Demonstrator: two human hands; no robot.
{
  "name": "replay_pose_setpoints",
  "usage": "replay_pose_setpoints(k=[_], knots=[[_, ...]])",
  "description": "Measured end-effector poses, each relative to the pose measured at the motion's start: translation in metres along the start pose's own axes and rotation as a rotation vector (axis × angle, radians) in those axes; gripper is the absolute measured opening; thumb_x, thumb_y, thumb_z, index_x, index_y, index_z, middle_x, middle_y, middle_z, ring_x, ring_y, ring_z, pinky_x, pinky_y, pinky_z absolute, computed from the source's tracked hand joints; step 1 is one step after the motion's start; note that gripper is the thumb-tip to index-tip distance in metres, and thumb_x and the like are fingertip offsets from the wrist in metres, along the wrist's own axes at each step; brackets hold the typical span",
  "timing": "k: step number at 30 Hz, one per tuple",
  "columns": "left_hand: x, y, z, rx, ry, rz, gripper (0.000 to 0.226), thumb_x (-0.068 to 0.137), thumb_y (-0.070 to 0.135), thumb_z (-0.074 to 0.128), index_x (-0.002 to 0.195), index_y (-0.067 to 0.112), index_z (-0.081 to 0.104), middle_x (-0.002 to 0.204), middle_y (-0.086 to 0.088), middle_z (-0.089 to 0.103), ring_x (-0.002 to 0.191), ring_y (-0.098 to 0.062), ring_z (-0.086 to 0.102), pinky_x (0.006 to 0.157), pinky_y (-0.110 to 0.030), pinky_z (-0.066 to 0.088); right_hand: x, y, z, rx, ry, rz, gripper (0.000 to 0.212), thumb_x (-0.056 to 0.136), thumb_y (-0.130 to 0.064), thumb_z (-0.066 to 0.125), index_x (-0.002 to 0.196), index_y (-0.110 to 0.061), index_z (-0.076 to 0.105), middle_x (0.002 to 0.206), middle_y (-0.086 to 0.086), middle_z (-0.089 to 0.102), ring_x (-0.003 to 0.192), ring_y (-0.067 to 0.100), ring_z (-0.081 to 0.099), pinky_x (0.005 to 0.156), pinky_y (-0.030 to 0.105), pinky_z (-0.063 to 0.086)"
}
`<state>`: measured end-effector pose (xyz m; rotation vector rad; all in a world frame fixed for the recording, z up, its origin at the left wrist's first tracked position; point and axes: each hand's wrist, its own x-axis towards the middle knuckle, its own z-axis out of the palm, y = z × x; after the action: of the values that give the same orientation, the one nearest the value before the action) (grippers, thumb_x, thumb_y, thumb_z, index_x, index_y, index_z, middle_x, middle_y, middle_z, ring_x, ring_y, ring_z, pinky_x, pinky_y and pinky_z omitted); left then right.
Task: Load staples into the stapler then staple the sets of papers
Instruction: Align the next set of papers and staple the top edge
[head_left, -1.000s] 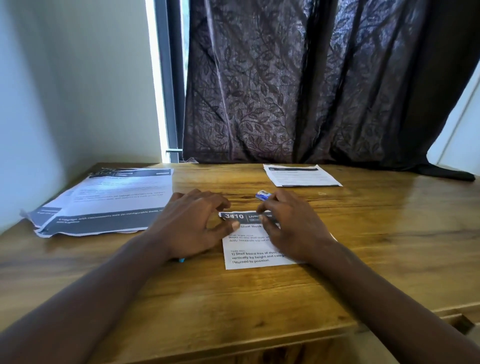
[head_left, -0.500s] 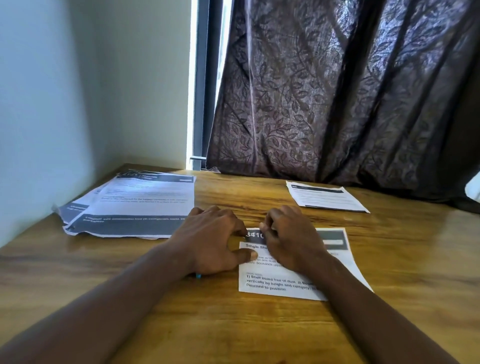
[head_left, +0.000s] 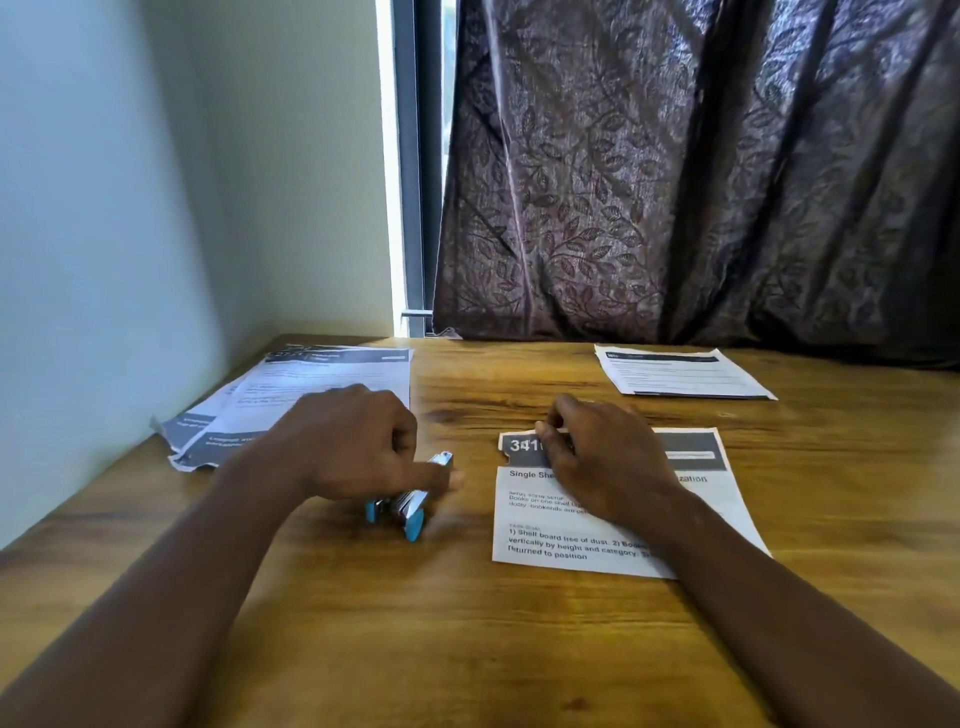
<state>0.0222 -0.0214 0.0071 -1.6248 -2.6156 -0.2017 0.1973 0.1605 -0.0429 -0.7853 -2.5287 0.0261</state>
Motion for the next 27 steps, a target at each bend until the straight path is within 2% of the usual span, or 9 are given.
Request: replay_pose_setpoints(k=[2,5,8,10,12,14,17,20,27], knots=[[0.002,0.002,0.004,-0.052,-0.073,0.003,0.05,0.072,0.074,0.07,0.071,0.024,0.069,0.069,0.011,0.07,0.072,-0.009,0.063,0.061,-0.029,0.045,-0.001,-0.002,-0.003,0.008,-0.004,-0.011,0.023,0.1,-0.04,0.041,0.087,-0.026,0.053,0.09,-0.005,0.066,0.088,0.022,0.056,0.092,0.042,0.042],[0.008,0.0,0.008,-0.196,-0.044,0.039,0.028,0.077,0.05,0.078,0.069,0.024,0.072,0.066,0.011,0.07,0.068,-0.009,0.065,0.059,-0.028,0.047,-0.004,-0.001,-0.006,0.088,0.001,-0.023,0.019,0.094,-0.035,0.046,0.079,-0.025,0.052,0.084,-0.007,0.062,0.085,0.019,0.052,0.093,0.042,0.04],[0.013,0.001,0.016,-0.345,0.168,0.093,0.025,0.083,0.046,0.077,0.074,0.024,0.073,0.069,0.011,0.07,0.066,-0.008,0.065,0.057,-0.024,0.045,-0.007,0.001,-0.005,0.227,-0.004,-0.044,0.015,0.093,-0.034,0.056,0.082,-0.024,0.055,0.085,-0.009,0.06,0.086,0.016,0.051,0.091,0.039,0.038],[0.016,0.003,0.021,-0.553,0.35,0.096,0.024,0.087,0.044,0.074,0.079,0.022,0.073,0.068,0.009,0.072,0.062,-0.006,0.067,0.056,-0.018,0.048,-0.007,0.002,-0.003,0.304,0.007,-0.08,0.01,0.091,-0.033,0.06,0.085,-0.025,0.057,0.088,-0.011,0.06,0.089,0.013,0.051,0.092,0.039,0.039],[0.019,0.008,0.025,-0.83,0.404,0.06,0.025,0.091,0.04,0.071,0.087,0.015,0.073,0.069,0.004,0.075,0.063,-0.007,0.071,0.056,-0.018,0.053,-0.006,0.002,-0.001,0.323,0.025,-0.131,0.009,0.089,-0.036,0.06,0.09,-0.027,0.059,0.092,-0.013,0.061,0.092,0.011,0.052,0.093,0.039,0.04],[0.022,0.011,0.028,-1.008,0.395,0.036,0.028,0.091,0.037,0.069,0.096,0.01,0.072,0.074,0.004,0.077,0.071,-0.013,0.076,0.059,-0.025,0.057,-0.005,0.001,0.001,0.32,0.021,-0.159,0.012,0.09,-0.036,0.063,0.097,-0.026,0.063,0.096,-0.015,0.061,0.096,0.008,0.052,0.095,0.038,0.039],[0.026,0.013,0.035,-1.125,0.35,0.037,0.029,0.091,0.031,0.067,0.109,0.008,0.069,0.085,0.004,0.08,0.08,-0.015,0.077,0.064,-0.027,0.062,-0.005,-0.001,0.002,0.301,0.029,-0.194,0.015,0.091,-0.035,0.066,0.103,-0.026,0.065,0.1,-0.016,0.06,0.1,0.007,0.052,0.097,0.039,0.039],[0.03,0.015,0.04,-1.137,0.295,0.032,0.028,0.093,0.026,0.066,0.118,0.012,0.066,0.099,-0.003,0.08,0.085,-0.016,0.077,0.069,-0.029,0.063,-0.005,-0.001,0.003,0.287,0.017,-0.201,0.016,0.092,-0.035,0.066,0.105,-0.024,0.065,0.103,-0.012,0.062,0.103,0.01,0.053,0.098,0.041,0.039],[0.035,0.015,0.045,-1.118,0.227,0.054,0.024,0.095,0.026,0.065,0.118,0.018,0.064,0.094,0.001,0.08,0.085,-0.014,0.076,0.065,-0.023,0.059,-0.005,-0.008,0.005,0.237,0.002,-0.219,0.019,0.094,-0.036,0.063,0.108,-0.024,0.065,0.106,-0.008,0.063,0.104,0.012,0.051,0.096,0.037,0.04]])
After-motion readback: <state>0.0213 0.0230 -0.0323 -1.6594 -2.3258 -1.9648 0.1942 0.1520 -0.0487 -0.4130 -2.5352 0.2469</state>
